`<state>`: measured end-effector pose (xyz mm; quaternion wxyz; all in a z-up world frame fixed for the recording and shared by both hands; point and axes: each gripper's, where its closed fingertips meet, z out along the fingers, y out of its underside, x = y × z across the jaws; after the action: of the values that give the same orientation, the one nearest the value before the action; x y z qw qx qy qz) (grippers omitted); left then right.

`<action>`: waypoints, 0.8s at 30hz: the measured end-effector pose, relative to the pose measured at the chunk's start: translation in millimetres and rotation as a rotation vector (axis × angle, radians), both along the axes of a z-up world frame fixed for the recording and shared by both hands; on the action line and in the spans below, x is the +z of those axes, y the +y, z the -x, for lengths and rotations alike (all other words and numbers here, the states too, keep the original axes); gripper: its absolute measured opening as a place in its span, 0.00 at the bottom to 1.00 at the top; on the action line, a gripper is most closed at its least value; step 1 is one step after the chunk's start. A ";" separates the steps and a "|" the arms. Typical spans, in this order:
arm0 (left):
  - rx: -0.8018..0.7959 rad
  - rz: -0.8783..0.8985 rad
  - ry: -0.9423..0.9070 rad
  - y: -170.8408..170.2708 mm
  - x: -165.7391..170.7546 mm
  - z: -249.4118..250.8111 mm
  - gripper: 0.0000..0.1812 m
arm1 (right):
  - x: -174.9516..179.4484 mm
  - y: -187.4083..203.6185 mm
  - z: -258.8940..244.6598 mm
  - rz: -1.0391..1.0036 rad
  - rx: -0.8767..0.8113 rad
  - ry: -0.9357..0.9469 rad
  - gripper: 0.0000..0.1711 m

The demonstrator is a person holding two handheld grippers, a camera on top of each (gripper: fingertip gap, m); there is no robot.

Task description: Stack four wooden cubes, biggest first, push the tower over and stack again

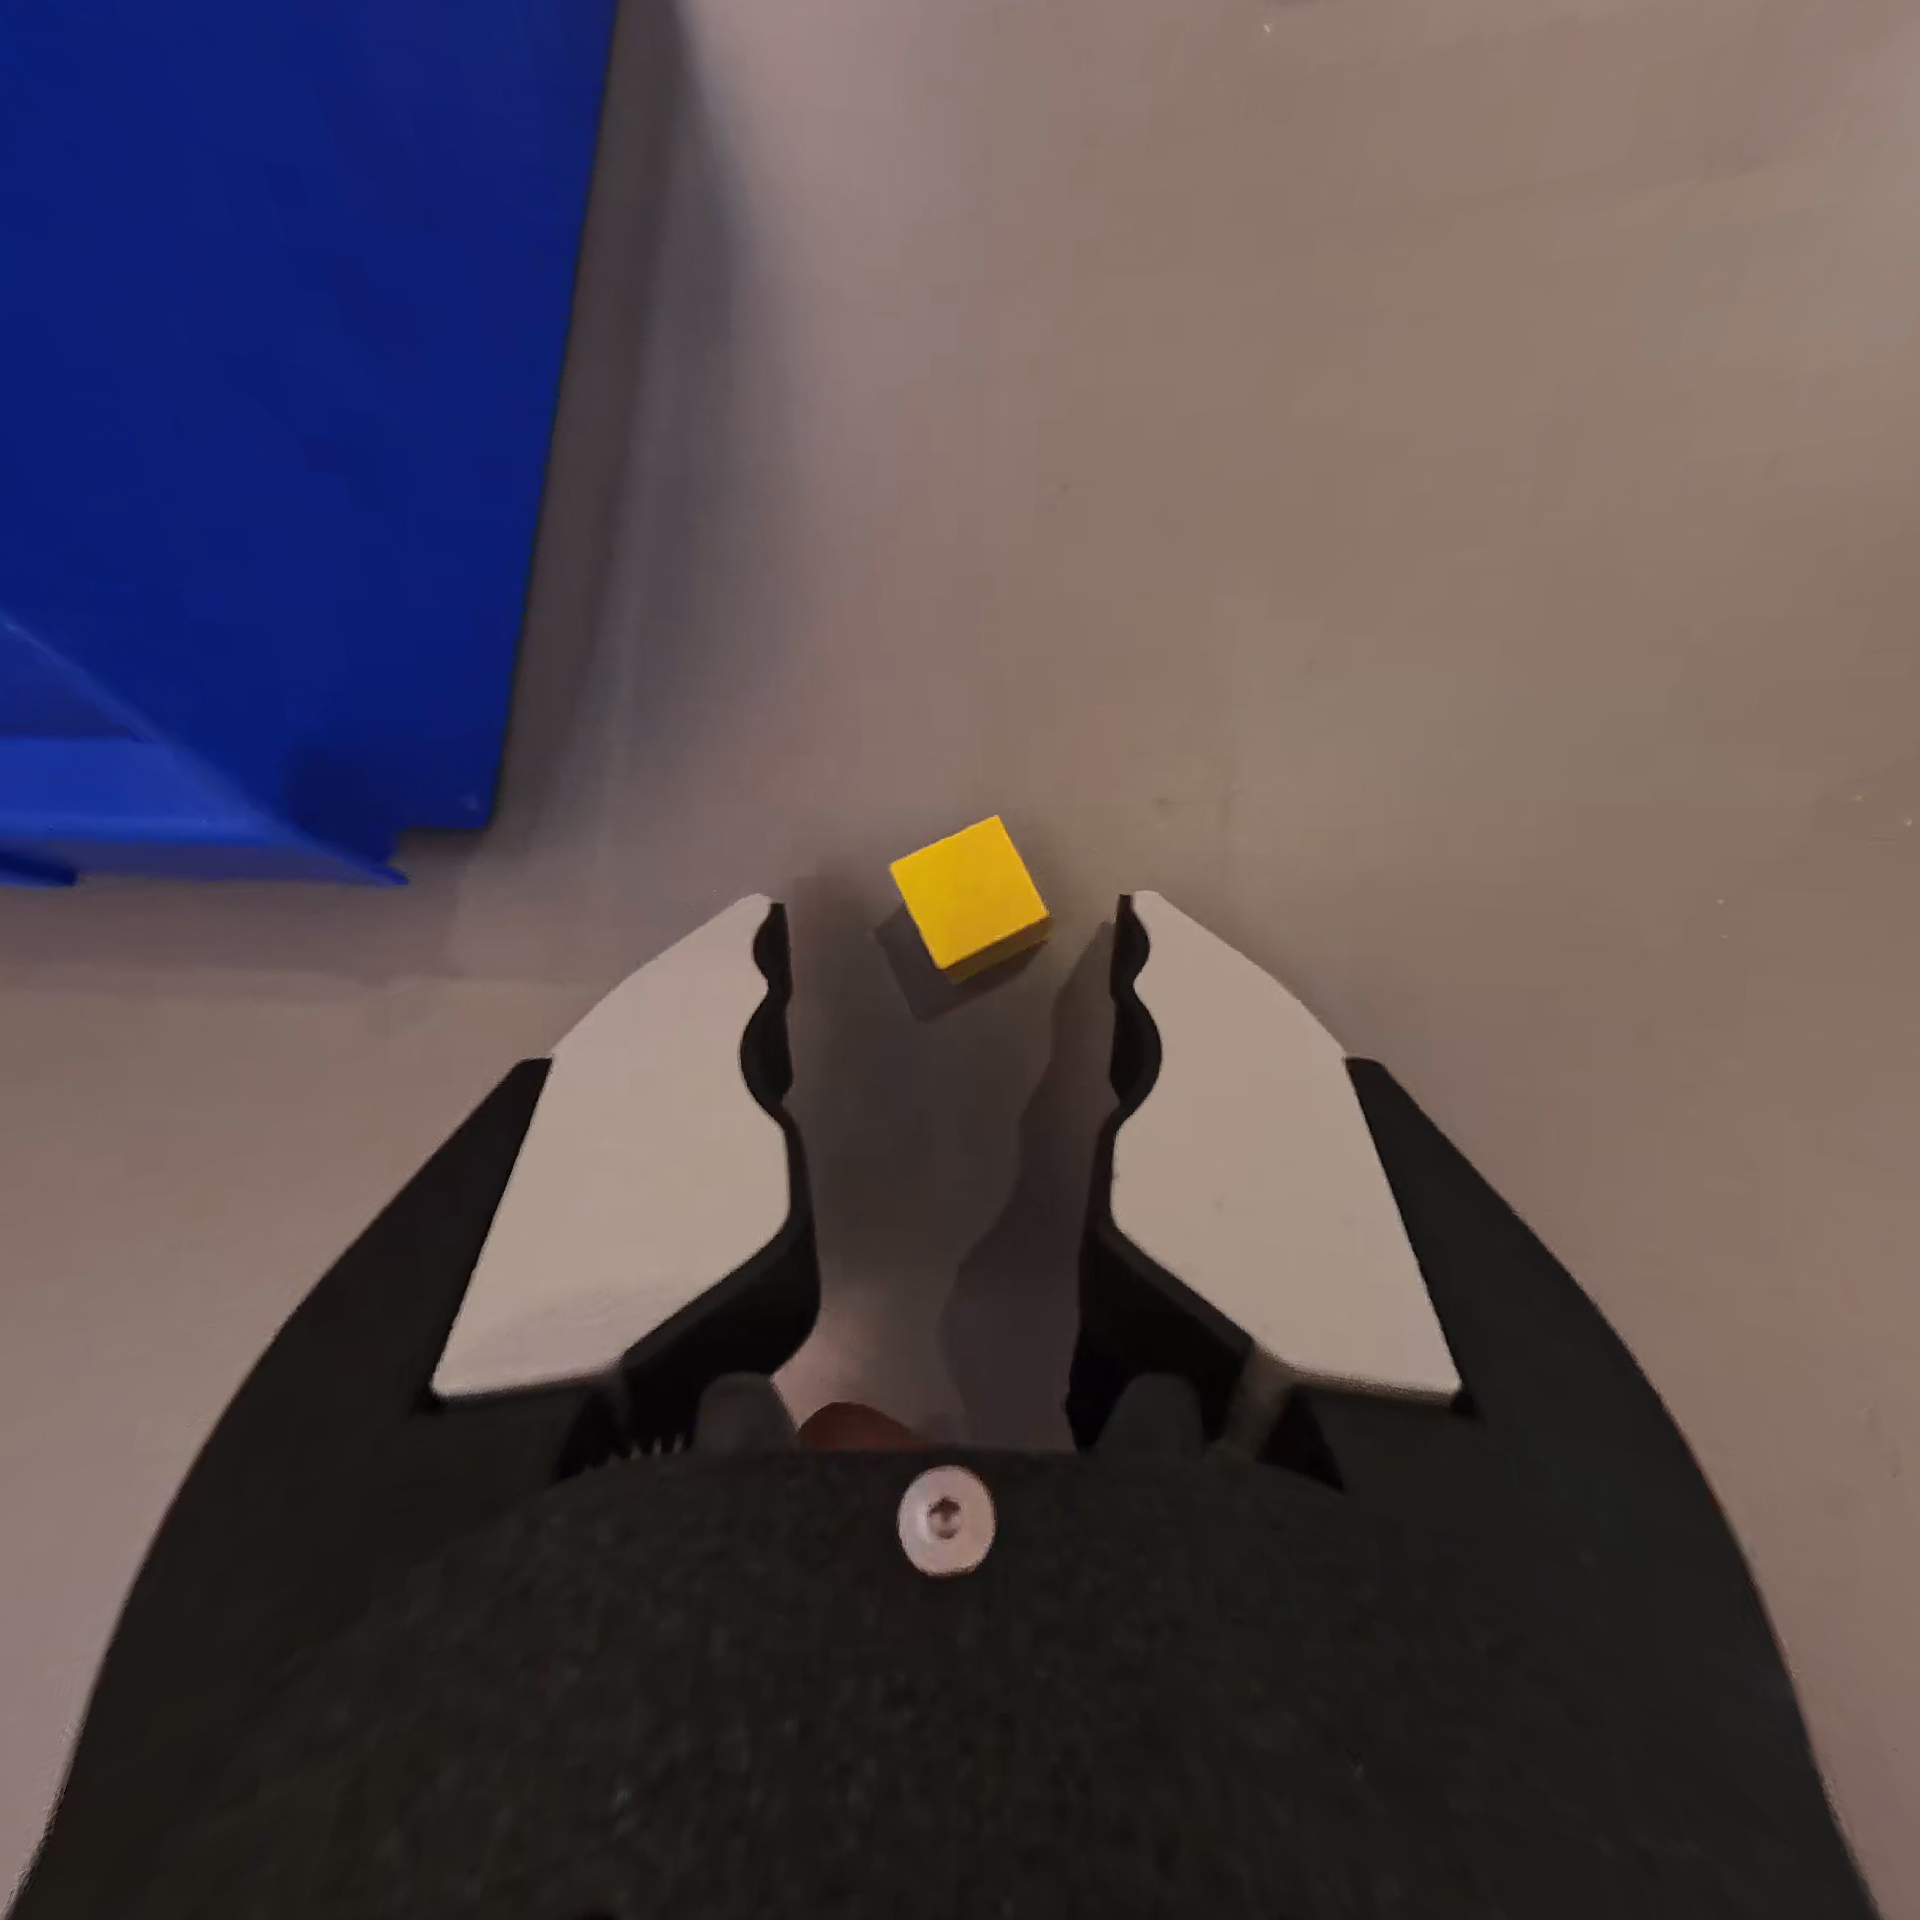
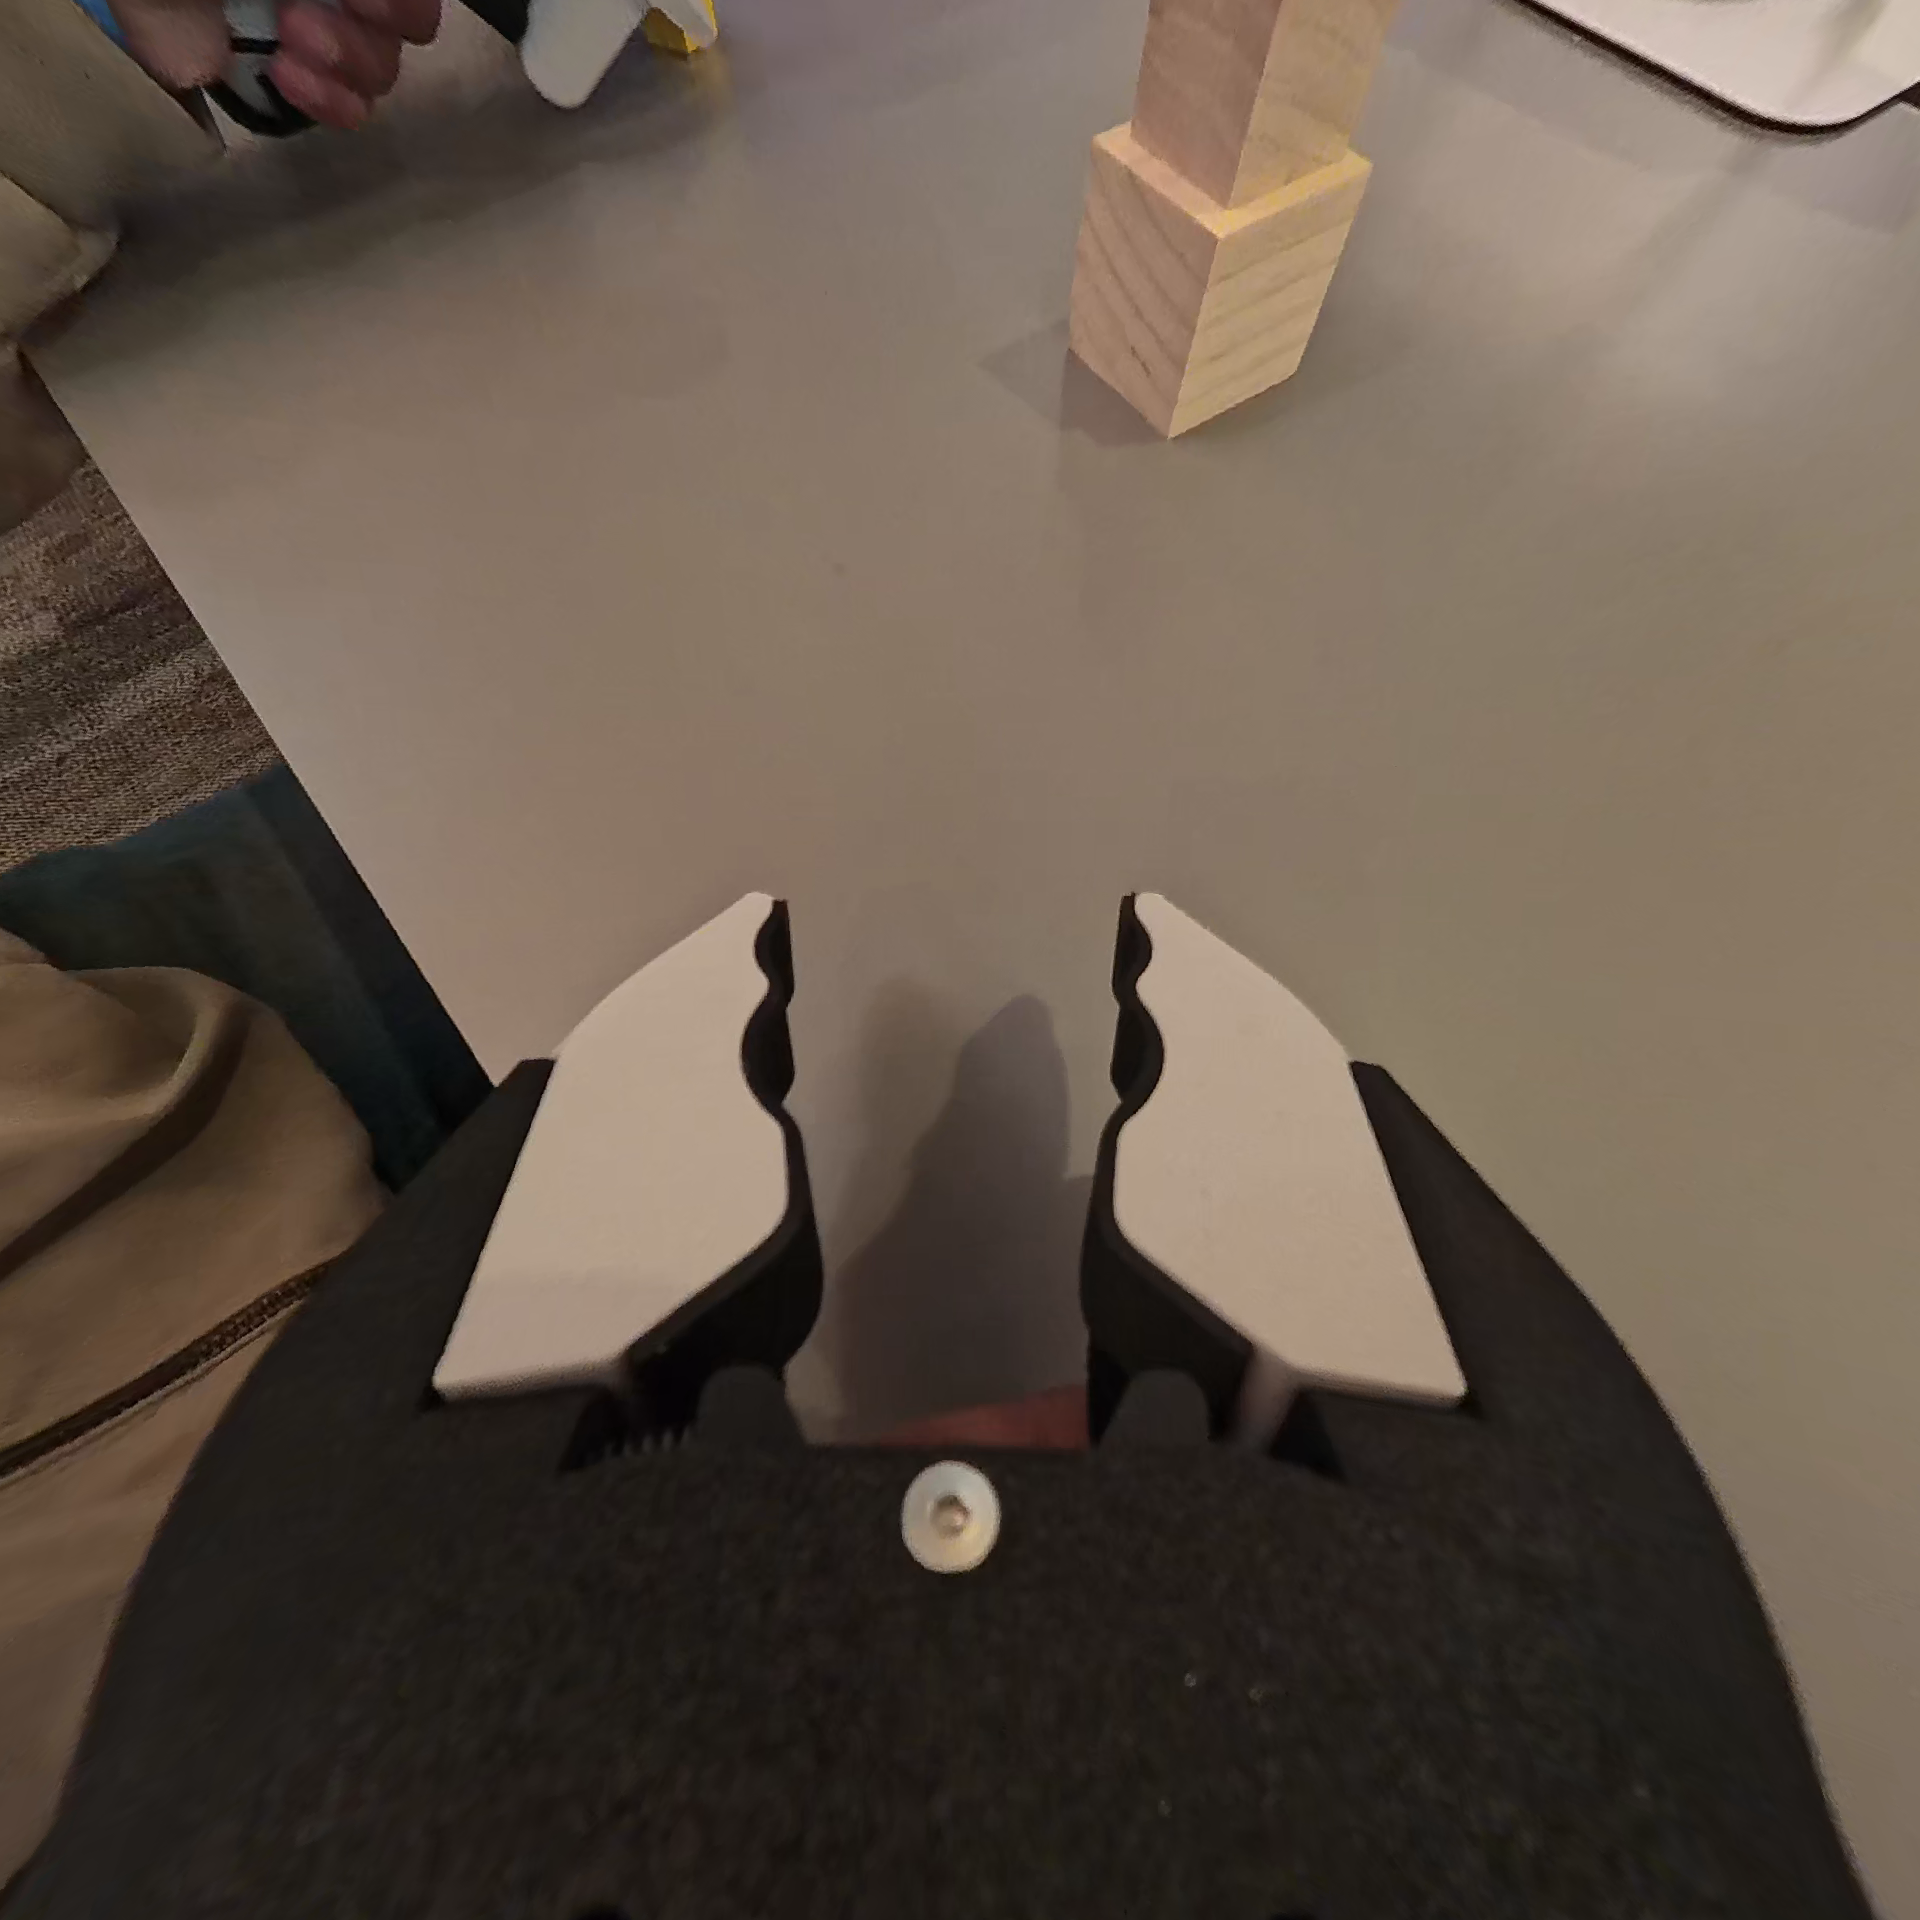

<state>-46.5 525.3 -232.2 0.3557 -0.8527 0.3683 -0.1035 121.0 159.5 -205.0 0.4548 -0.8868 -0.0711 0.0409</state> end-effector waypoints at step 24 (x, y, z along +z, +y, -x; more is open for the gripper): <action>-0.655 -0.385 -0.210 -100.4 161.1 -133.4 0.12 | 0.1 -2.3 1.1 0.007 0.016 -0.006 0.34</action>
<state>87.0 424.9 -71.1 0.4931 -0.5925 0.5952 -0.2270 119.9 157.2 -204.9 0.4514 -0.8878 -0.0792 0.0421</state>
